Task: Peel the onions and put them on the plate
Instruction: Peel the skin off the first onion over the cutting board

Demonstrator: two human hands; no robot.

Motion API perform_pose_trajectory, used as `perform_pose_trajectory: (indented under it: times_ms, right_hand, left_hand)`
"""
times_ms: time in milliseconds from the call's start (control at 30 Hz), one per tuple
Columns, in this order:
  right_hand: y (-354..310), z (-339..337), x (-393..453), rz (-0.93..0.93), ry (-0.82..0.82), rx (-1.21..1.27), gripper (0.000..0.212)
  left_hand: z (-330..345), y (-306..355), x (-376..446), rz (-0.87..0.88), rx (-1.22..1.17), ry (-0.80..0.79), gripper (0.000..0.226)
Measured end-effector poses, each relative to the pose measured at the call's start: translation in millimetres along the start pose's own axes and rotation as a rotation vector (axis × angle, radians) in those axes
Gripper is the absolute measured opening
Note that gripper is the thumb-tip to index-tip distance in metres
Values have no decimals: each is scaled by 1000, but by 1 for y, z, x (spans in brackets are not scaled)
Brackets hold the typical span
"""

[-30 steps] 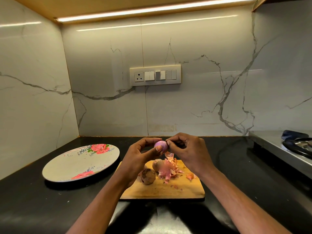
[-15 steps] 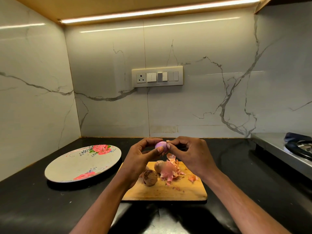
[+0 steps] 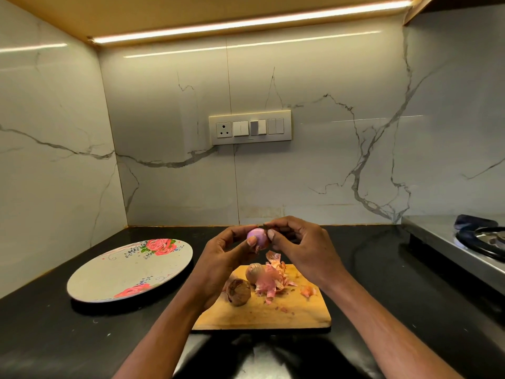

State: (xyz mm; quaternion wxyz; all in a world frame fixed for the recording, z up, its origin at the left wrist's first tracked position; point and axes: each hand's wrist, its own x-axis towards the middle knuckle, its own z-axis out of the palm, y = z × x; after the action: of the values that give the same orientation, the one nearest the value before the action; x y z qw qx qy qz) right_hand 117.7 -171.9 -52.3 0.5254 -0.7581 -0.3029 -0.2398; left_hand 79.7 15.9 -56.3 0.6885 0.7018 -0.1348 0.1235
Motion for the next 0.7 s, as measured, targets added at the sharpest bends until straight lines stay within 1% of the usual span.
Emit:
perform_pose_trajectory:
  times_ms: [100, 200, 267, 467, 700]
  right_hand:
    - [-3, 0, -1, -29, -10, -39, 23]
    - [-4, 3, -2, -65, 37, -77, 23]
    - [-5, 5, -3, -72, 57, -83, 28]
    - [-7, 5, -4, -69, 90, -97, 36]
    - [-9, 5, -4, -98, 99, -168, 41]
  left_hand:
    - [0, -1, 1, -1, 13, 40, 49]
    - [0, -2, 1, 22, 65, 95, 45]
    - [1, -2, 1, 35, 83, 114, 43]
    - [2, 1, 0, 79, 149, 103, 38]
    - [2, 2, -1, 77, 168, 88, 46]
